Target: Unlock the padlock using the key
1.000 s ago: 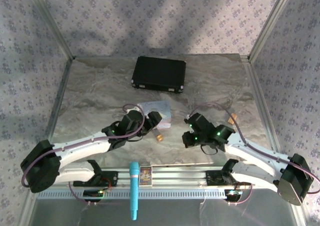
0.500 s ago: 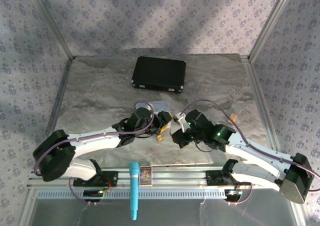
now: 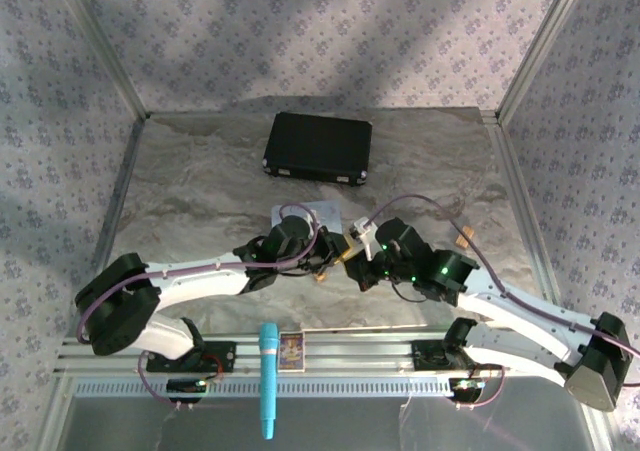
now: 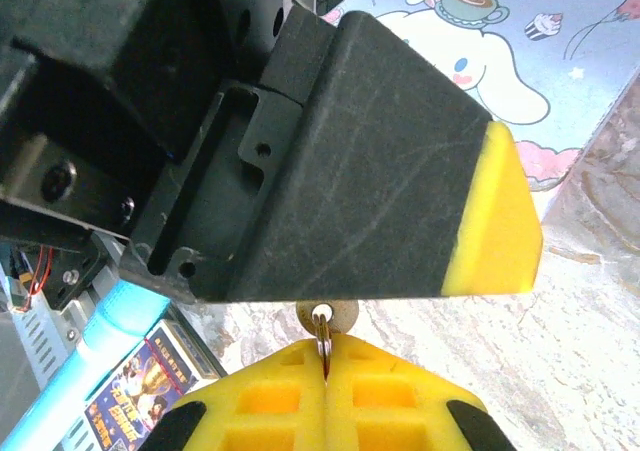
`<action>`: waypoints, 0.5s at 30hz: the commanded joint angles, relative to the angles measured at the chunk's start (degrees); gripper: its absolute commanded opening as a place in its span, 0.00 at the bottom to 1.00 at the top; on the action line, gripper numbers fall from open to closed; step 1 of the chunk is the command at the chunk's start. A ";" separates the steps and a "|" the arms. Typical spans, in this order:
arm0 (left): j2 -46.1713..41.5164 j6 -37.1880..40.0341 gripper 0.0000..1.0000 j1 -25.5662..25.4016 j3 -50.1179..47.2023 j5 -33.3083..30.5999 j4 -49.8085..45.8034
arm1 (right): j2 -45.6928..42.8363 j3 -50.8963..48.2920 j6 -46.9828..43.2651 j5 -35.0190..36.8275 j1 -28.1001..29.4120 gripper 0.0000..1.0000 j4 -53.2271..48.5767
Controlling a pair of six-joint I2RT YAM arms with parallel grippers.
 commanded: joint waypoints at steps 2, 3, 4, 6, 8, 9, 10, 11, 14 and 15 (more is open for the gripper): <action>-1.04 1.01 0.00 -0.12 -0.21 -0.97 -0.61 | -1.55 -0.93 -0.34 1.92 0.00 0.00 -0.22; -1.61 1.25 0.00 -0.12 -0.18 -1.79 -1.64 | -1.71 -1.16 -0.26 2.01 -0.07 0.00 -0.23; -2.09 1.61 0.00 -0.12 -0.29 -2.47 -2.25 | -1.64 -1.27 -0.25 1.71 -0.13 0.00 -0.27; -2.99 2.33 0.00 -0.12 -0.20 -3.87 -3.57 | -1.54 -1.72 0.21 1.57 -0.15 0.00 -0.28; -3.77 3.58 0.00 -0.12 0.35 -4.87 -5.23 | -1.53 -2.32 0.79 1.64 -0.18 0.00 0.12; -4.19 4.25 0.00 -0.12 0.73 -5.60 -6.32 | -1.75 -2.66 1.32 1.80 -0.26 0.00 0.27; -4.62 4.94 0.00 -0.12 0.92 -6.31 -6.84 | -2.04 -3.02 1.74 1.83 -0.41 0.00 0.65; -5.10 5.48 0.00 -0.12 1.02 -7.18 -7.42 | -2.62 -3.38 2.16 1.74 -0.52 0.00 1.33; -6.35 6.89 0.02 -0.12 1.10 -8.98 -8.17 | -4.01 -4.45 2.78 1.79 -0.81 0.00 2.38; -6.55 7.41 0.03 -0.12 1.26 -9.06 -8.03 | -4.03 -4.54 2.77 1.92 -0.84 0.00 2.34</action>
